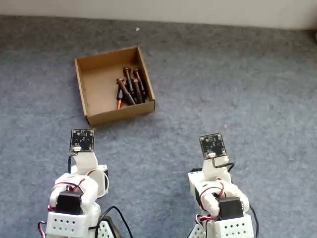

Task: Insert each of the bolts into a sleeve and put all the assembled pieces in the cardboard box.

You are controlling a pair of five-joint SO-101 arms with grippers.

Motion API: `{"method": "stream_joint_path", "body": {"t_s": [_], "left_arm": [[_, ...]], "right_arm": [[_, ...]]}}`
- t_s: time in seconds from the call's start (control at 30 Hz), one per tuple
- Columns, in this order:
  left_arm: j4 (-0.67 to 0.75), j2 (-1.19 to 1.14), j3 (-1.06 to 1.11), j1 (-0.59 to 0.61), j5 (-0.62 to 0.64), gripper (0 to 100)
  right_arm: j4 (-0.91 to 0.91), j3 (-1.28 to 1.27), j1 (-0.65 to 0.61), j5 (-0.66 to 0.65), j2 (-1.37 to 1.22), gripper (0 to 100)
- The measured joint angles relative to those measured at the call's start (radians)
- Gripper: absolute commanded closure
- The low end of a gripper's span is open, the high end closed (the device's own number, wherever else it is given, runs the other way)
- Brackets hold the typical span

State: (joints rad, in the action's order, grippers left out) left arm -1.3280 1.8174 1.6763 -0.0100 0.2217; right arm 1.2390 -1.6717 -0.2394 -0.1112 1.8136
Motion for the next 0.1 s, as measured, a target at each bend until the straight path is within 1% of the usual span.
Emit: {"method": "stream_joint_path", "body": {"t_s": [0.1], "left_arm": [[0.000, 0.000, 0.000, 0.000, 0.000, 99]], "right_arm": [[0.000, 0.000, 0.000, 0.000, 0.000, 99.2]]}}
